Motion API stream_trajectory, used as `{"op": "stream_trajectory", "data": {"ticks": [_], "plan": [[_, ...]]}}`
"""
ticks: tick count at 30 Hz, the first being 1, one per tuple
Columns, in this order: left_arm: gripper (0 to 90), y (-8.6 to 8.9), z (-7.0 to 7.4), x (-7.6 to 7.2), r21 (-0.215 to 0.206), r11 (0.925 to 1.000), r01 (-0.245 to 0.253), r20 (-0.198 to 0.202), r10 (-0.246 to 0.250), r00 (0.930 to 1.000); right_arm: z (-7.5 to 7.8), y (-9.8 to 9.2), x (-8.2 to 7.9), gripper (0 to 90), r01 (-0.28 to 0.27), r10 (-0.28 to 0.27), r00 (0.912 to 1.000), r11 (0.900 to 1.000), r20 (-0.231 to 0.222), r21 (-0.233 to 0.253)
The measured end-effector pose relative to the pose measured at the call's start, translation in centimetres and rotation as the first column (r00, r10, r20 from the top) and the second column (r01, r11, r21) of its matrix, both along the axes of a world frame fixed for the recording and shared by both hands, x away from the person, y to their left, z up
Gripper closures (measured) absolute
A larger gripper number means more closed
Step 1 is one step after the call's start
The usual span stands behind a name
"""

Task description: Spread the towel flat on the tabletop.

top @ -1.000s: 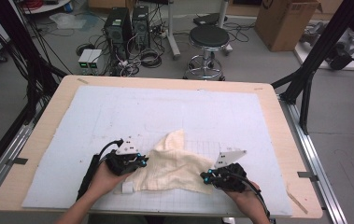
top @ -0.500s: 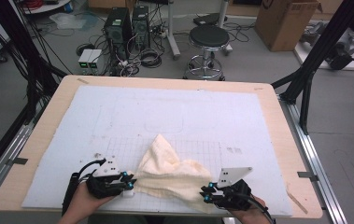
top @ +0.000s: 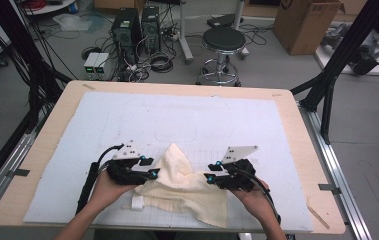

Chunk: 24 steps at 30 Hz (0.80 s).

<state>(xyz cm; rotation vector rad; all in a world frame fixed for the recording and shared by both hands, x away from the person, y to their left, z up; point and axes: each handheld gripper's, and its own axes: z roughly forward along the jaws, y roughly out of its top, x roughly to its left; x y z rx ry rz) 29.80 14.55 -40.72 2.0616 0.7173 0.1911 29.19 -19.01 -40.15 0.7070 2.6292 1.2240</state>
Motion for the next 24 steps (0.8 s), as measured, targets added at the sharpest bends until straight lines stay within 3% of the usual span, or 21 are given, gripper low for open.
{"op": "stream_trajectory", "data": {"ticks": [3,4,5,7,9,10,12,13,16,18,19,21,24], "plan": [[51.9,-0.7,-0.8,0.9,0.029,0.9995,-0.008,-0.034,0.009,0.9994,-1.2,0.5,1.4,60.6,0.000,-0.001,0.9989,1.000,-0.046,-0.025],[57.3,-0.8,-1.2,1.3,0.041,0.9991,-0.007,-0.047,0.009,0.9989,-1.8,0.8,2.2,60.1,-0.001,-0.002,0.9973,0.999,-0.073,-0.043],[57.3,-0.8,-1.4,1.5,0.045,0.9990,-0.005,-0.053,0.008,0.9986,-1.8,0.8,2.2,60.1,-0.001,-0.002,0.9973,0.999,-0.073,-0.043],[68.6,-0.9,-1.9,1.8,0.070,0.9975,-0.010,-0.064,0.014,0.9979,-2.4,0.9,2.7,60.5,0.001,-0.006,0.9942,0.999,-0.108,-0.043],[80.2,-0.9,-2.1,1.8,0.100,0.9949,-0.014,-0.057,0.020,0.9982,-2.9,1.1,3.1,68.3,-0.004,-0.003,0.9904,0.999,-0.138,-0.052],[84.4,-0.9,-2.2,1.8,0.103,0.9946,-0.015,-0.057,0.020,0.9982,-3.2,1.1,3.3,76.7,-0.023,0.014,0.9855,0.999,-0.169,-0.049],[88.4,-0.7,-2.0,1.6,0.109,0.9936,-0.028,-0.035,0.032,0.9989,-3.4,1.1,3.4,86.3,-0.039,0.029,0.9809,0.998,-0.192,-0.046],[88.8,-0.6,-1.9,1.5,0.107,0.9935,-0.039,-0.026,0.042,0.9988,-3.2,1.0,3.4,86.5,-0.036,0.027,0.9815,0.998,-0.190,-0.045],[89.5,0.0,-1.2,1.3,0.088,0.9931,-0.079,0.016,0.077,0.9969,-1.9,-0.1,2.8,86.9,0.026,-0.031,0.9925,0.999,-0.118,-0.048],[89.6,0.4,-0.6,1.1,0.055,0.9923,-0.111,0.036,0.109,0.9933,-0.9,-1.1,2.3,86.9,0.074,-0.077,0.9944,0.996,-0.072,-0.040],[89.6,0.4,-0.5,1.1,0.046,0.9924,-0.115,0.038,0.113,0.9929,0.1,-2.2,1.8,86.9,0.124,-0.124,0.9920,0.992,-0.021,-0.027],[89.7,0.2,-0.5,0.9,0.041,0.9937,-0.104,0.035,0.103,0.9941,0.9,-3.2,0.9,86.8,0.167,-0.166,0.9859,0.986,0.017,-0.004],[89.6,-0.3,-0.8,0.6,0.040,0.9956,-0.084,0.024,0.084,0.9962,1.4,-4.6,-0.5,86.7,0.218,-0.215,0.9738,0.976,0.073,-0.026]]}}
